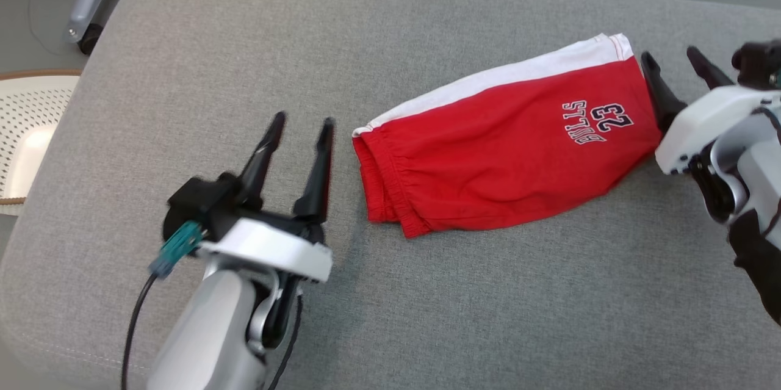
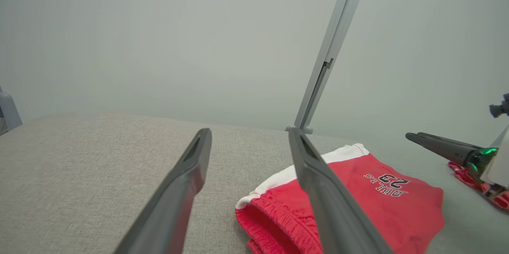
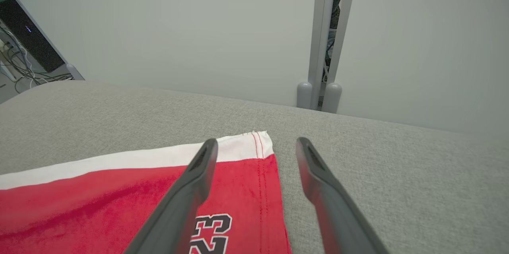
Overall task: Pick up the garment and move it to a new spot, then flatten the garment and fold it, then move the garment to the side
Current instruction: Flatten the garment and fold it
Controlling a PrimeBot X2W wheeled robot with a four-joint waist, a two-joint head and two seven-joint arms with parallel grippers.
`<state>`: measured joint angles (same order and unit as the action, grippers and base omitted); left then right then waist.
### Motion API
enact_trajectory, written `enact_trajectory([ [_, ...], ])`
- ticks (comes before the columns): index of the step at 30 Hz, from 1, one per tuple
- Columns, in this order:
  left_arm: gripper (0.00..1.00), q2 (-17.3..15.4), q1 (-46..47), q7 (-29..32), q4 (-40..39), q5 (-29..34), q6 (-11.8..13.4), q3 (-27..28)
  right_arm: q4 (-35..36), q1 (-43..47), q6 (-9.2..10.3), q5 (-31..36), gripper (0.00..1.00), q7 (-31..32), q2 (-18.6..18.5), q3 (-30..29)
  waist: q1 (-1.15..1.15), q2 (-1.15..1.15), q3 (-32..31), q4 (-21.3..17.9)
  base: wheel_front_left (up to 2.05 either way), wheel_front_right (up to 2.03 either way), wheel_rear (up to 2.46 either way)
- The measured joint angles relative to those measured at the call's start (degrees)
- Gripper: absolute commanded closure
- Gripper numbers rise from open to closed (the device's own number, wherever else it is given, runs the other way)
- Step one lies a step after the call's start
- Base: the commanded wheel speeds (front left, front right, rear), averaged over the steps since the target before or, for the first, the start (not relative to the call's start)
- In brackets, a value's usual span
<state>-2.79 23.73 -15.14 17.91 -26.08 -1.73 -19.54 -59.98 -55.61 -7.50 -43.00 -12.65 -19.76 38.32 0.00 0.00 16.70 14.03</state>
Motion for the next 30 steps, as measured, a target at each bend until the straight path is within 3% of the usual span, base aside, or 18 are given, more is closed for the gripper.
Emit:
enact_trajectory([
  [9, 0.0, -0.1, -10.5, 0.0, -7.9, 3.9, 1.4, 9.2, -1.2, 4.1, 0.0, -3.9, 0.0, 0.3, -1.6, 2.3, 0.0, 0.0, -1.6, 0.8, 0.0, 0.0, 0.0],
  [22, 0.0, 0.0, -13.8, 0.0, -9.5, 3.8, 1.9, 10.9, -6.6, 3.8, 0.0, -5.9, 0.0, 5.0, -0.3, 4.4, 0.0, 0.0, 0.0, 2.4, 0.0, 0.0, 0.0],
  [23, 0.0, 0.0, -13.8, 0.0, -9.5, 3.8, 1.9, 10.9, -7.0, 3.8, 0.0, -6.2, 0.14, 5.8, -0.1, 4.5, 0.0, 0.0, 0.0, 2.5, 0.0, 0.0, 0.0],
  [24, 0.0, 0.0, -13.8, 0.0, -9.5, 3.8, 1.9, 10.9, -7.3, 3.8, 0.0, -6.3, 0.46, 6.1, 0.0, 4.6, 0.0, 0.0, 0.0, 2.5, 0.0, 0.0, 0.0],
  [25, 0.0, 0.0, -13.8, 0.0, -9.4, 3.8, 1.9, 10.9, -7.4, 3.8, 0.0, -6.5, 0.65, 6.4, 0.2, 4.7, 0.0, 0.0, 0.0, 2.4, 0.0, 0.0, 0.0],
  [26, 0.0, 0.0, -13.8, 0.0, -9.4, 3.8, 1.9, 10.9, -7.5, 3.7, 0.0, -6.7, 1.0, 6.8, 0.3, 4.8, 0.0, 0.0, -0.1, 2.4, 0.0, 0.0, 0.0],
  [30, 0.0, 0.0, -13.8, 0.0, -9.1, 3.8, 1.8, 11.2, -7.6, 3.6, 0.0, -7.5, 1.0, 6.4, 0.9, 4.8, 0.0, 0.0, -0.5, 2.0, 0.0, 0.0, 0.0],
])
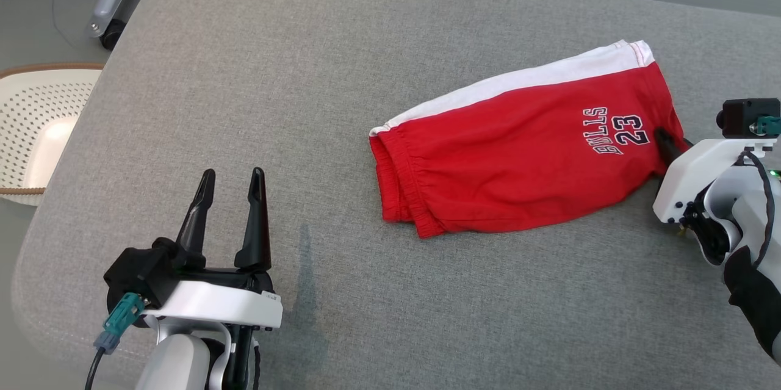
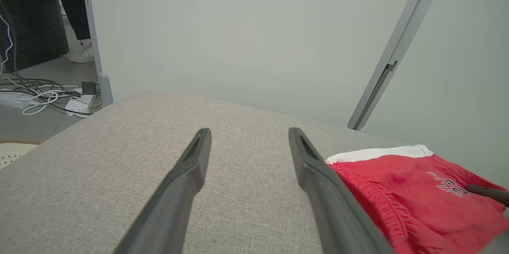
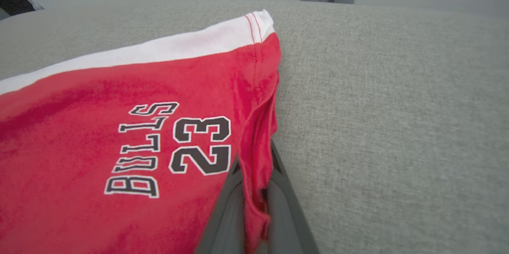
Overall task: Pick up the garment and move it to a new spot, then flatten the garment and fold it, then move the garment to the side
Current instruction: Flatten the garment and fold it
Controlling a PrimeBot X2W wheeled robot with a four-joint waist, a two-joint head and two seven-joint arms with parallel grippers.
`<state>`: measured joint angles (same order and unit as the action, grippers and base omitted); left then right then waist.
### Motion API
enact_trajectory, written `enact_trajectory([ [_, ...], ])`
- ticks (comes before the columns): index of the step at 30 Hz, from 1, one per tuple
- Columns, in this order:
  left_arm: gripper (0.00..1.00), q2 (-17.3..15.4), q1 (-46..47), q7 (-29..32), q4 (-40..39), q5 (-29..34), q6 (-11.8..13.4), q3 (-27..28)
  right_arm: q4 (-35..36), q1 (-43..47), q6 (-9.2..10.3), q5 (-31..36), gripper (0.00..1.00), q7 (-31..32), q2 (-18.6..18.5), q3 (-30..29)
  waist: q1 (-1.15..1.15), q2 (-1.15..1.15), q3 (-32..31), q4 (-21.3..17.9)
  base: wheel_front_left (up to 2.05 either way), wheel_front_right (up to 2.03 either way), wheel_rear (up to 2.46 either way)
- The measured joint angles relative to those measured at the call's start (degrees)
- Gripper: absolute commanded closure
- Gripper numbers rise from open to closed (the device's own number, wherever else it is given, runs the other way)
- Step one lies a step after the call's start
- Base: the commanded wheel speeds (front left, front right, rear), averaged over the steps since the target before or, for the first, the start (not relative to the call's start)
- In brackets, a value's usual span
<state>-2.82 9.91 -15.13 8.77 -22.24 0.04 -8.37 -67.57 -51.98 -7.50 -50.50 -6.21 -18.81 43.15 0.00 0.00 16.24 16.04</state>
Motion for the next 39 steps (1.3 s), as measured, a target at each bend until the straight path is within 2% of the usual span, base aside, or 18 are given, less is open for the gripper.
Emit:
enact_trajectory([
  [6, 0.0, 0.0, -0.7, 0.0, 0.7, 0.4, -0.5, 0.7, 1.6, 1.5, 0.0, -2.8, 1.0, -4.1, 0.3, -1.2, 0.0, 0.0, -2.0, -1.1, 0.0, 0.0, 0.0],
  [12, 0.0, 0.0, -3.6, 0.0, 1.5, 1.6, -1.6, 2.0, 7.5, 7.8, 0.0, -7.0, 1.0, -6.5, -0.1, -1.6, 0.0, 0.0, -5.5, -3.0, 0.0, 0.0, 0.0],
  [24, 0.0, 0.0, -7.7, 0.0, 1.6, 2.9, -2.5, 5.3, 16.4, 22.8, 0.0, -12.2, 1.0, -8.5, -6.1, -4.3, 0.0, 0.0, -10.8, -8.7, 0.0, 0.0, 0.0],
  [30, 0.0, 0.0, -8.5, 0.0, 1.1, 3.2, -2.8, 6.4, 17.6, 27.5, 0.01, -12.5, 1.0, -8.6, -9.3, -7.6, 0.0, 0.0, -11.9, -11.1, 0.0, 0.0, 0.0],
  [36, 0.0, 0.0, -8.6, 0.0, 1.1, 3.3, -3.0, 6.6, 18.8, 27.3, 0.01, -9.6, 1.0, -8.7, -8.7, -9.2, 0.0, 0.0, -12.2, -12.3, 0.0, 0.0, 0.0],
  [39, 0.0, 0.0, -9.0, 0.0, 0.9, 3.6, -3.0, 6.7, 21.4, 25.3, 0.01, -6.3, 1.0, -8.7, -7.0, -10.3, 0.0, 0.0, -12.6, -12.5, 0.0, 0.0, 0.0],
])
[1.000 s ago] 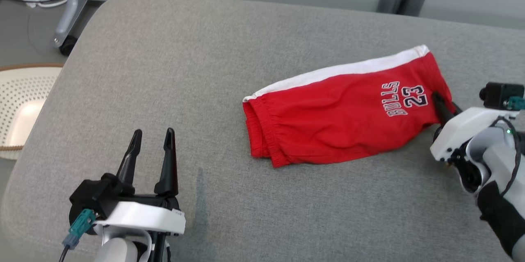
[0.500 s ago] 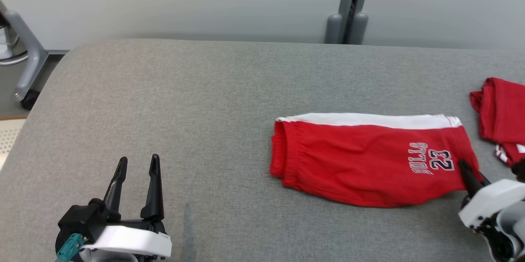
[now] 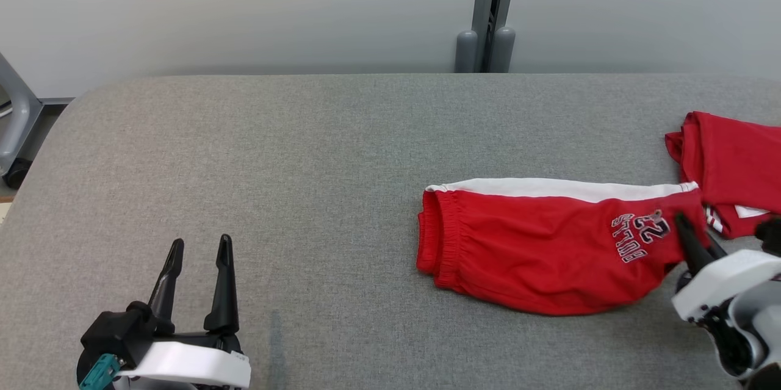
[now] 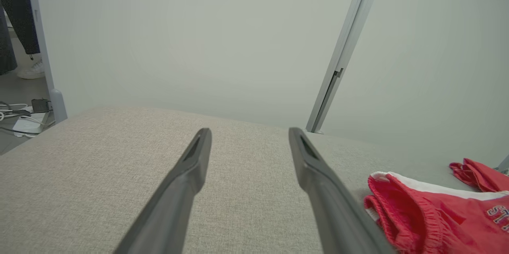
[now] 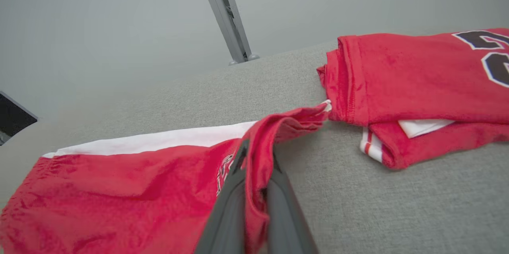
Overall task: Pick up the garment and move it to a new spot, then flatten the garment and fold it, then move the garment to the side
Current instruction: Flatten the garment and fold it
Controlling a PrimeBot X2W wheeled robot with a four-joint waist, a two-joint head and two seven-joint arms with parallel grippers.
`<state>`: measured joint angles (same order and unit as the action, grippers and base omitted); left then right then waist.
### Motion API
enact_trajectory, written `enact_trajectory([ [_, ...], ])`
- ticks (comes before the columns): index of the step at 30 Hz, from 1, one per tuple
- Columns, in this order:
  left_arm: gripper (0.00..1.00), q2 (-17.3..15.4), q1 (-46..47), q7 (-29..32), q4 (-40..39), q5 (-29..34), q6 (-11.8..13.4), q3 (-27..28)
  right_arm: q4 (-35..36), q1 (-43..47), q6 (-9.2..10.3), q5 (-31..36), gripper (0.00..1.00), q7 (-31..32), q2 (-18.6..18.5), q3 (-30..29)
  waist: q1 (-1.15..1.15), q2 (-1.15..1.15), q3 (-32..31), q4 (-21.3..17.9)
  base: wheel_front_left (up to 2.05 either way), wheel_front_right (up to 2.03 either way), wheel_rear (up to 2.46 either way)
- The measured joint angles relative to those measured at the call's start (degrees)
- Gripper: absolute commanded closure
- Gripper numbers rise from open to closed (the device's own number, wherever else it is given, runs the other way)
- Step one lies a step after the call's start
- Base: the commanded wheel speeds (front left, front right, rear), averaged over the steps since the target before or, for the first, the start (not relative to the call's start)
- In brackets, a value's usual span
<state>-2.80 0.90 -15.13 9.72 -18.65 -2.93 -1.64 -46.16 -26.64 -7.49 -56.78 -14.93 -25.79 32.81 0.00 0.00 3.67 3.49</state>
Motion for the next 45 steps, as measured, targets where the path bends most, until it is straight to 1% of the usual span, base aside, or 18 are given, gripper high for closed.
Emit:
enact_trajectory([
  [5, 0.0, 0.0, -0.2, 0.0, -0.1, 0.1, 0.0, 0.3, 4.1, -1.0, 0.0, 3.9, 1.0, 0.0, 3.6, 0.2, 0.0, 0.0, 0.0, 0.7, 0.0, 0.0, 0.0],
  [9, 0.0, 0.0, -0.2, 0.0, -0.3, 0.1, 0.0, -0.1, 6.7, -1.2, 0.0, 6.2, 1.0, 0.0, 6.9, 1.7, 0.0, 0.0, 0.0, 2.0, 0.0, 0.0, 0.0],
  [18, 0.0, 0.0, 0.6, 0.0, -0.1, 0.0, 0.3, -1.6, 8.8, -1.0, 0.0, 10.5, 1.0, 1.9, 12.6, 4.2, 0.0, 0.0, 0.7, 5.6, 0.0, 0.0, 0.0],
  [23, 0.0, 0.0, 1.4, 0.0, 0.1, -0.2, 0.5, -2.4, 9.3, 0.1, 0.0, 12.1, 1.0, 3.4, 14.8, 5.5, 0.0, 0.0, 1.5, 7.2, 0.0, 0.0, 0.0],
  [28, 0.0, 0.0, 1.8, 0.0, 0.1, -0.6, 0.8, -2.9, 8.7, 1.4, 0.0, 13.7, 1.0, 4.3, 15.6, 6.4, 0.0, 0.0, 2.0, 7.9, 0.0, 0.0, 0.0],
  [29, 0.0, 0.0, 1.8, 0.0, 0.1, -0.6, 1.0, -3.0, 8.7, 1.5, 0.0, 14.0, 0.65, 3.9, 15.8, 6.3, 0.0, 0.0, 2.0, 7.9, 0.0, 0.0, 0.0],
  [30, 0.0, 0.0, 1.8, 0.0, 0.1, -0.6, 1.0, -3.1, 8.8, 1.5, 0.0, 14.2, 0.0, 3.6, 15.9, 6.2, 0.0, 0.0, 2.0, 7.8, 0.0, 0.0, 0.0],
  [33, 0.0, 0.0, 1.8, 0.0, 0.0, -0.6, 1.2, -3.0, 9.9, 1.4, 0.0, 14.8, 0.0, 2.1, 15.9, 5.1, 0.0, 0.0, 1.8, 7.3, 0.0, 0.0, 0.0],
  [37, 0.0, 0.0, 1.7, 0.0, 0.0, -0.5, 1.2, -2.3, 12.2, 1.4, 0.0, 15.8, 0.0, 0.6, 13.8, 1.2, 0.0, 0.0, 1.2, 6.5, 0.0, 0.0, 0.0],
  [42, 0.0, 0.0, 1.3, 0.0, -0.3, 0.0, 0.9, -0.9, 15.7, 3.1, 0.0, 18.1, 0.0, 0.0, 11.1, -7.7, 0.0, 0.0, 0.6, 5.4, 0.0, 0.0, 0.0],
  [45, 0.0, 0.0, 1.2, 0.0, -0.4, 0.4, 0.6, -0.4, 17.3, 4.5, 0.0, 20.2, 0.0, 0.0, 10.3, -12.6, 0.0, 0.0, 0.7, 5.1, 0.0, 0.0, 0.0],
])
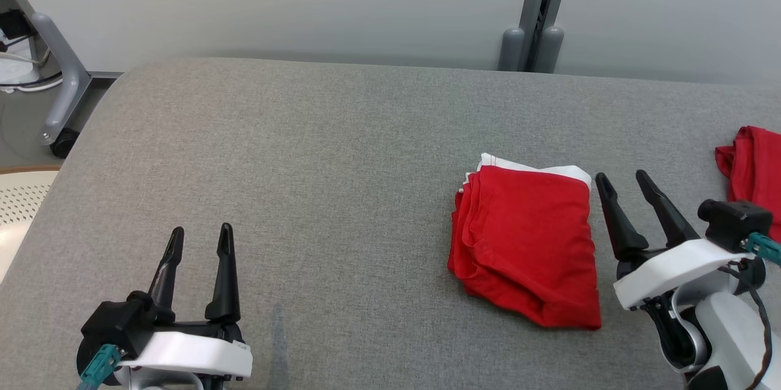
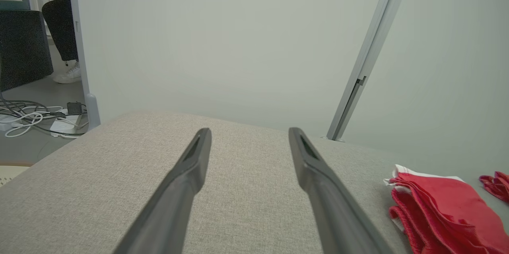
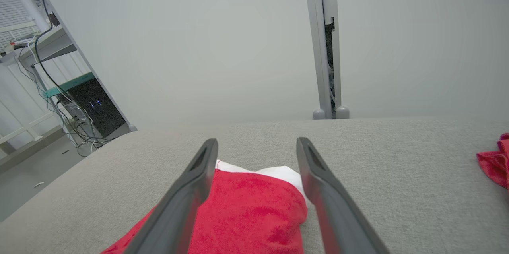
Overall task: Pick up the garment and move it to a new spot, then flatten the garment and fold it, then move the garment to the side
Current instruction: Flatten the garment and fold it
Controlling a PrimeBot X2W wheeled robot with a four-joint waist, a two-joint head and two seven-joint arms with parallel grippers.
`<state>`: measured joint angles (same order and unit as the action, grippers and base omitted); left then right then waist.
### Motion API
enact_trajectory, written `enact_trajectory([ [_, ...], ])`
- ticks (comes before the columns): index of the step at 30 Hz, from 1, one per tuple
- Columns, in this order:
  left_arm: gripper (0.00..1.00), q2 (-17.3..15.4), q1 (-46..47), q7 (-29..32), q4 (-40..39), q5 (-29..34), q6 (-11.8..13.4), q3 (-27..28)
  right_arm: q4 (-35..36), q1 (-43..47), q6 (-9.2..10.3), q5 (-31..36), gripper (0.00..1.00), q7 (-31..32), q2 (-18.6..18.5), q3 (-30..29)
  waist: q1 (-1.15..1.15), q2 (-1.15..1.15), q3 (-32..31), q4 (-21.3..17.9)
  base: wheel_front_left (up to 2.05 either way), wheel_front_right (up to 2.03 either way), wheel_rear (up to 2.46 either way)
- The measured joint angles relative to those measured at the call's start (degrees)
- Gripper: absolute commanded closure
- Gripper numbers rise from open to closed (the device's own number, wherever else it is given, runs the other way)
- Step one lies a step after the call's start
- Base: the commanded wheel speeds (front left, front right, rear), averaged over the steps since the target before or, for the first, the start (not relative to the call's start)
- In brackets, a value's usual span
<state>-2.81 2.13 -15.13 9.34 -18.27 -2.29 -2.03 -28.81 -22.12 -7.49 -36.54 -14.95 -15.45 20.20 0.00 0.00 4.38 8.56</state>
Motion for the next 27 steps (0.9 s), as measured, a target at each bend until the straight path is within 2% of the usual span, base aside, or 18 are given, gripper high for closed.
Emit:
enact_trajectory([
  [1, 0.0, 0.0, 0.0, 0.0, -0.1, 0.0, -0.1, 0.1, 0.0, 0.6, 0.0, 0.6, 0.08, 0.0, 0.0, -1.2, 0.0, 0.0, 0.1, 0.0, 0.0, 0.0, 0.0],
  [2, 0.0, 0.0, 0.0, 0.0, -0.1, 0.1, -0.2, 0.1, 0.0, 1.1, 0.0, 1.2, 0.51, 0.0, 0.0, -2.0, 0.0, 0.0, 0.2, 0.0, 0.0, 0.0, 0.0],
  [3, 0.0, 0.0, 0.0, 0.0, -0.1, 0.1, -0.2, 0.1, -0.2, 1.4, 0.0, 1.7, 1.0, 0.0, 0.1, -2.6, 0.0, 0.0, 0.3, 0.0, 0.0, 0.0, 0.0],
  [9, 0.0, 0.0, 0.4, 0.0, 0.2, 0.1, -0.2, -0.6, -3.9, 0.9, 0.0, 5.4, 1.0, 0.0, 1.3, -1.8, 0.0, 0.0, 0.8, 0.9, 0.0, 0.0, 0.0],
  [19, 0.0, 0.0, 1.4, 0.0, 0.5, 0.1, -0.4, -2.1, -12.2, -1.0, 0.0, 8.2, 1.0, 0.0, 6.8, 1.7, 0.0, 0.0, 1.8, 3.8, 0.0, 0.0, 0.0],
  [27, 0.0, 0.0, 1.6, 0.0, 0.5, 0.1, -0.2, -2.5, -12.5, -0.2, 0.0, 8.3, 1.0, 0.0, 10.3, 6.0, 0.0, 0.0, 2.6, 5.6, 0.0, 0.0, 0.0],
])
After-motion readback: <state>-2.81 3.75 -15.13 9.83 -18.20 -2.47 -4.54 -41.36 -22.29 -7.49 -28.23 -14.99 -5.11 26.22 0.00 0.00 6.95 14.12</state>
